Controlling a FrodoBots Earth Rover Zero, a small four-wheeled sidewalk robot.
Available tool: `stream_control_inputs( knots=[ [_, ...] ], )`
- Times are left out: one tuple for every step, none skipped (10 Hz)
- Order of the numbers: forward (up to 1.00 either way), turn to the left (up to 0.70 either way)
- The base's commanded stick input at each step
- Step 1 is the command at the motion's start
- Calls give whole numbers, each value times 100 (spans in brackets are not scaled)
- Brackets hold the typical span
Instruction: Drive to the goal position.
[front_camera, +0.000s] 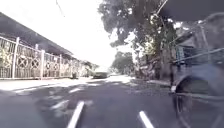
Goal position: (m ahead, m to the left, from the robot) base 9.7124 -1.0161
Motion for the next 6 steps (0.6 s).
stream_control_inputs(
  knots=[
    [85, -34],
    [85, -34],
    [85, -34],
    [85, -34],
    [85, -34],
    [85, -34]
  ],
)
